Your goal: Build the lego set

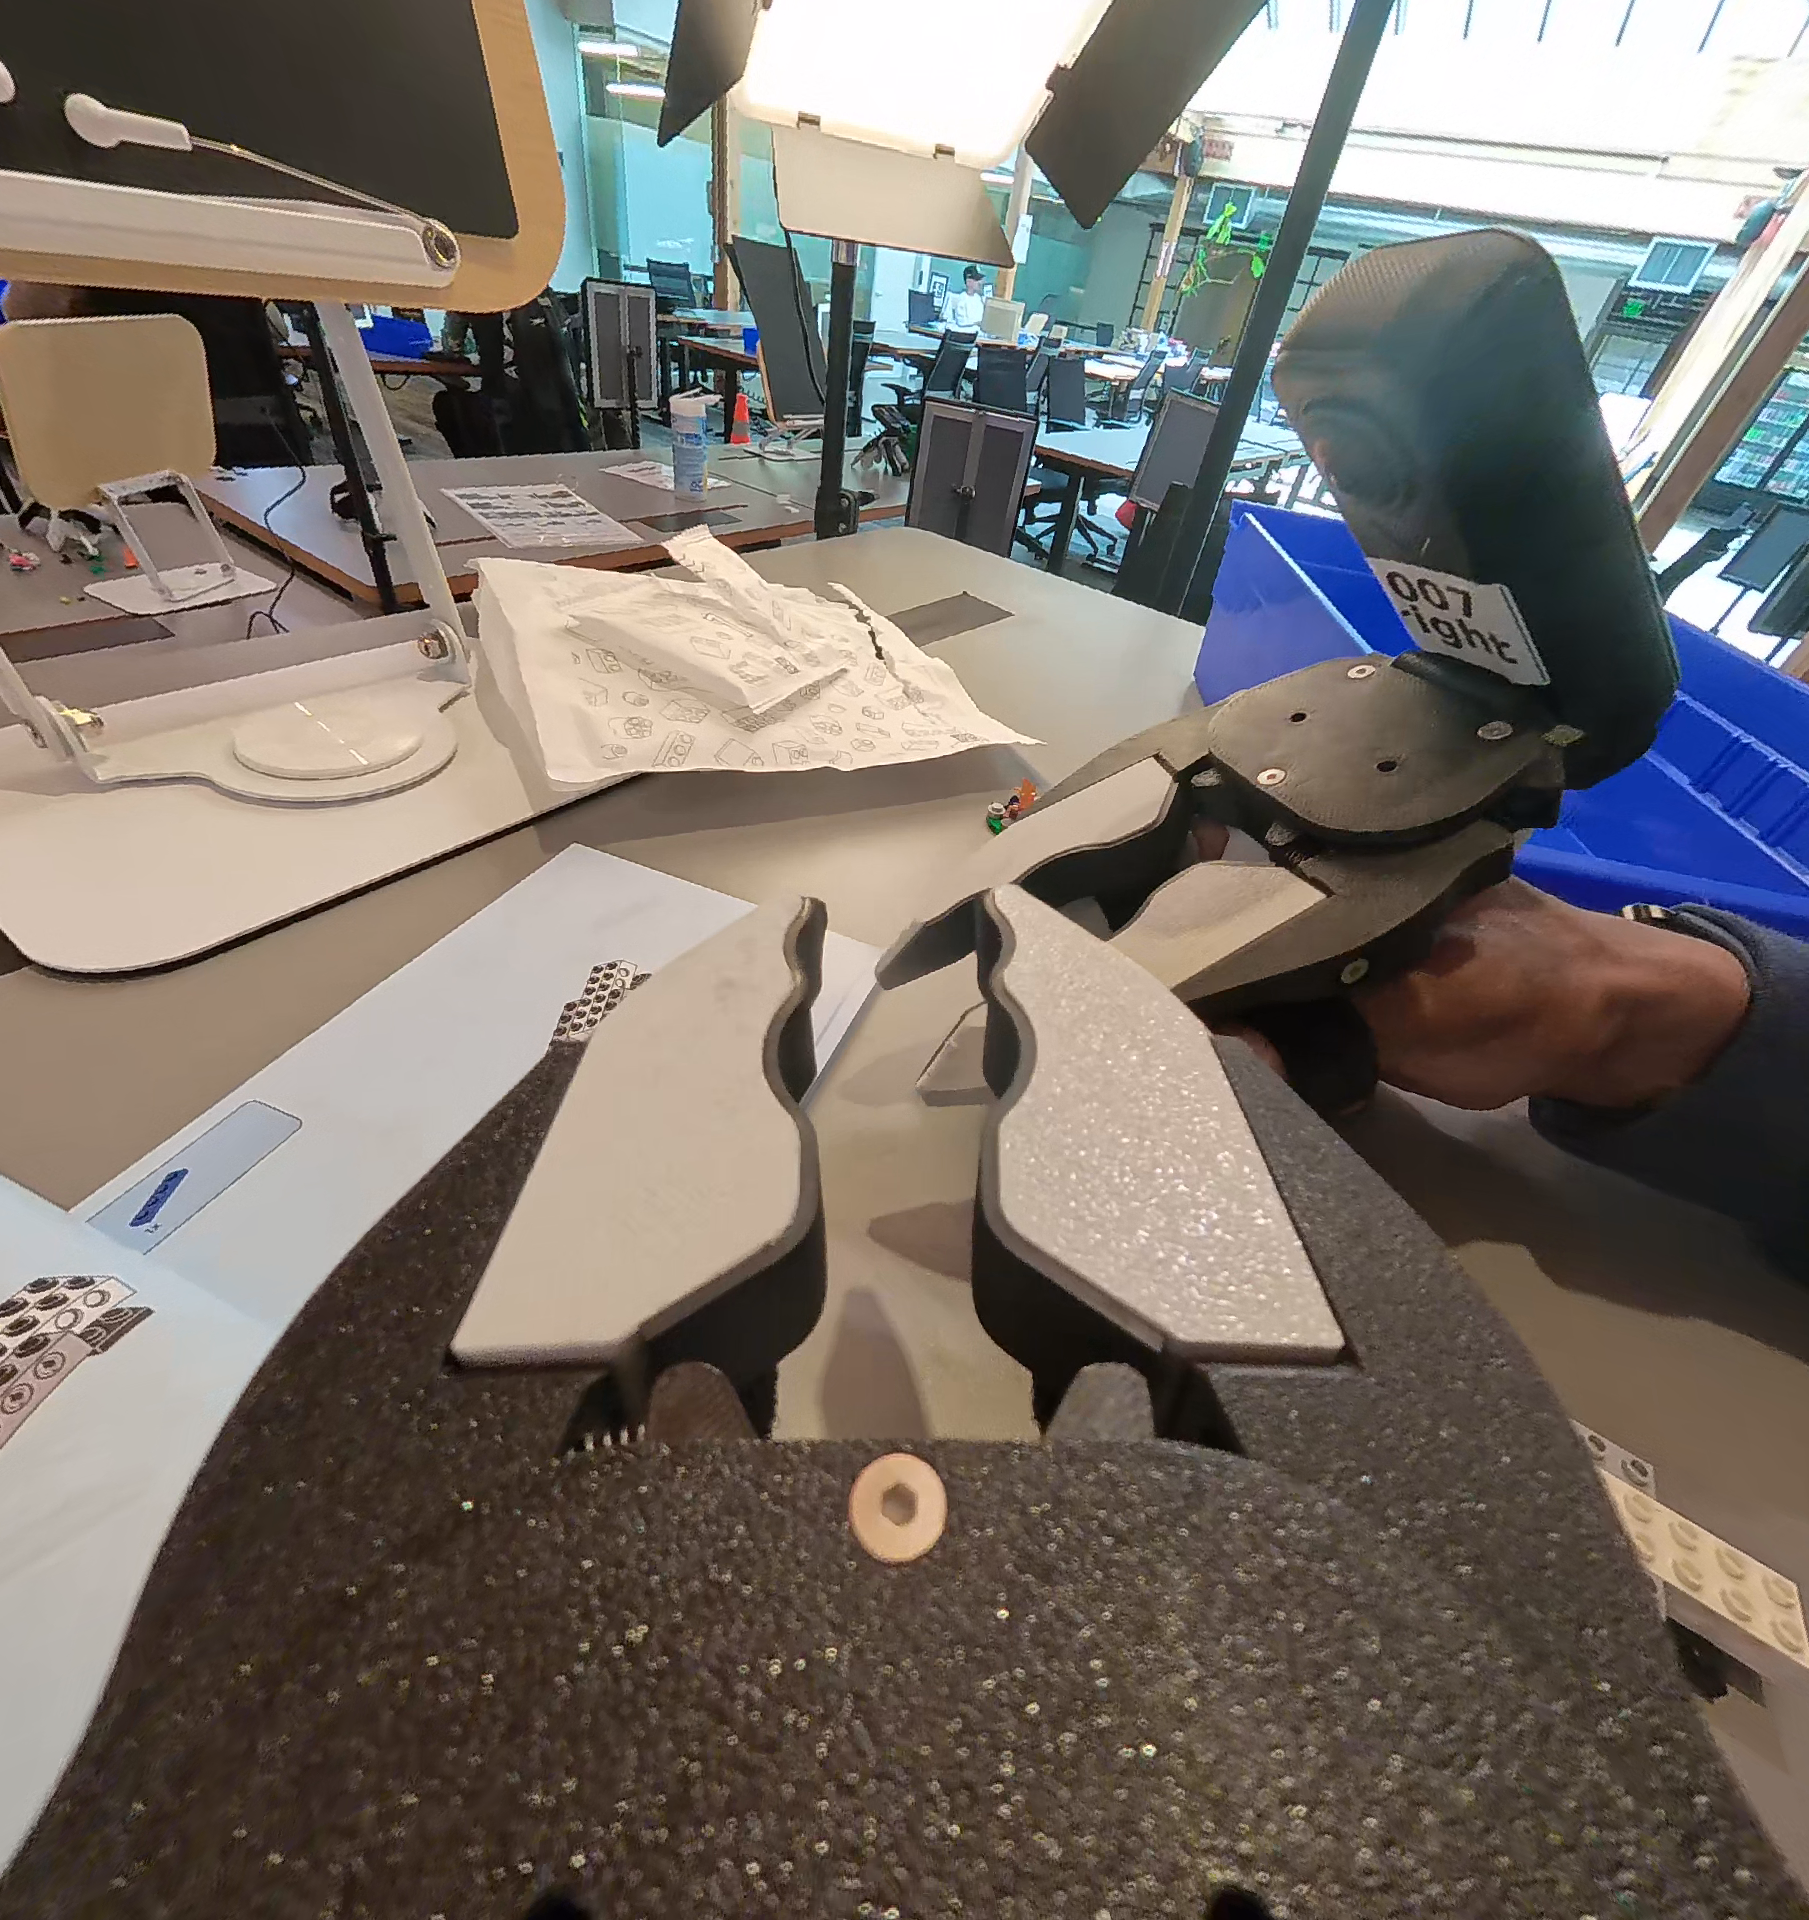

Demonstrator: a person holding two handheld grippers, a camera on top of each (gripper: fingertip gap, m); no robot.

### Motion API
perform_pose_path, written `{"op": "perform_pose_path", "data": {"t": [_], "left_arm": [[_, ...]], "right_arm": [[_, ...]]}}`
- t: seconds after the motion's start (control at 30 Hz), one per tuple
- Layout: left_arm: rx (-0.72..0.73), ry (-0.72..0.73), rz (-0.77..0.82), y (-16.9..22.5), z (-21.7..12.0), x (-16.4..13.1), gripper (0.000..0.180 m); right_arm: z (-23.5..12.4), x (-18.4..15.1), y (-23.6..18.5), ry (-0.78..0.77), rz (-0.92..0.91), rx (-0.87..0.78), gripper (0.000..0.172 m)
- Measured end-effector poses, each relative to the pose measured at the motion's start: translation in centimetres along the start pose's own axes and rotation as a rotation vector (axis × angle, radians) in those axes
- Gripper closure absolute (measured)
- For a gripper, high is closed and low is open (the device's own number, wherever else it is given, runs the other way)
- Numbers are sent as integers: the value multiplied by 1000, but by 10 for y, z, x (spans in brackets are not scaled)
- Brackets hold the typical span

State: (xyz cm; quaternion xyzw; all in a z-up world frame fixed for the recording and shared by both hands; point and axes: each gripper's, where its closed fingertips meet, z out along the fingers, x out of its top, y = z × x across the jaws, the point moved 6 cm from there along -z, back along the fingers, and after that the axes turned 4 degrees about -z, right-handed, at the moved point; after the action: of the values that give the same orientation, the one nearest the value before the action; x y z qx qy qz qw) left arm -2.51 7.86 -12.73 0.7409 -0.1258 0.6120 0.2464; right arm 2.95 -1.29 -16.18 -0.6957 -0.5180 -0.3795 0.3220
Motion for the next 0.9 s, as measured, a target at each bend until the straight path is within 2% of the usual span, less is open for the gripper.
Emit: {"op": "perform_pose_path", "data": {"t": [0.33, 0.7, 0.9], "left_arm": [[15, -17, -4, -1, 0, -1, 152], [25, -95, 198, 20, 9, -10, 152], [19, -109, 196, 20, 10, -11, 152]], "right_arm": [[-4, 0, 6, 29, 77, 12, 135], [-3, -1, 8, 21, 91, 13, 136], [-2, -1, 7, 7, 81, 11, 136]]}}
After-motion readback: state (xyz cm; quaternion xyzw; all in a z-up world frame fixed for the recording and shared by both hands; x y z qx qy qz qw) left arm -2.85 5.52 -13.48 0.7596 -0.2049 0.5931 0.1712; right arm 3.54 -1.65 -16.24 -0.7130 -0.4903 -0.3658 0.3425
